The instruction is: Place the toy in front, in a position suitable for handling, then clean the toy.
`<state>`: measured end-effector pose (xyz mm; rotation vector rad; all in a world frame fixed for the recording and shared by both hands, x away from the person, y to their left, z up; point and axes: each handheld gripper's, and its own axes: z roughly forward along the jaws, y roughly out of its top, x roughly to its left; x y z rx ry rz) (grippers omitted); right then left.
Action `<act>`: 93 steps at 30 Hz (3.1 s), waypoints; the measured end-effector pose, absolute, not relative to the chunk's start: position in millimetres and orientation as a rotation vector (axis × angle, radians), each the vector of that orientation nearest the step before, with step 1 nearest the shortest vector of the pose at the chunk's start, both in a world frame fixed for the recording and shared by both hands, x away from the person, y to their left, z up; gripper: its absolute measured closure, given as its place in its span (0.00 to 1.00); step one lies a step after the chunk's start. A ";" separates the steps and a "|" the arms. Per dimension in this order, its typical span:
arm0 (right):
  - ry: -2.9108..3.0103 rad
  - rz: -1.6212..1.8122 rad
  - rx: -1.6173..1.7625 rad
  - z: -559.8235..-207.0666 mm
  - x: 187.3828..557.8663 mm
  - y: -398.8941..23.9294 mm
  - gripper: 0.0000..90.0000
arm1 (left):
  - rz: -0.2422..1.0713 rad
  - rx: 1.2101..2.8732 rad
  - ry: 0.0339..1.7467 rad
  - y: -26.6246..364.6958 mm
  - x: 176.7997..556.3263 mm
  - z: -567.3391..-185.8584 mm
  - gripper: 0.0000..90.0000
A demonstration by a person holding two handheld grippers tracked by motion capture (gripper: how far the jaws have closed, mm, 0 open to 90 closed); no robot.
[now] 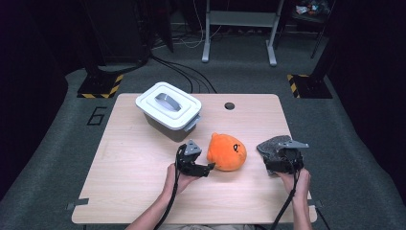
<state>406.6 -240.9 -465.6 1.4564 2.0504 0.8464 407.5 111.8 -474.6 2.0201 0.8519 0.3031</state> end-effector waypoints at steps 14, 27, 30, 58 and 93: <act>2.017 0.743 1.524 -475.7 430.8 -256.8 0.15 | 0.278 2.037 0.824 112.9 410.5 -475.2 0.24; 2.027 0.709 1.564 -489.0 446.3 -262.9 0.15 | 0.280 2.038 0.787 117.3 419.4 -477.6 0.39; 2.031 0.703 1.576 -491.8 449.0 -263.8 0.13 | 0.298 2.054 0.774 114.8 419.8 -477.9 0.47; 2.068 0.758 1.596 -506.2 445.9 -257.7 0.70 | 0.362 2.089 0.764 103.7 410.9 -483.7 0.87; 2.055 1.047 1.438 -440.6 416.0 -235.6 0.79 | 0.375 2.070 0.768 103.0 404.3 -483.7 0.88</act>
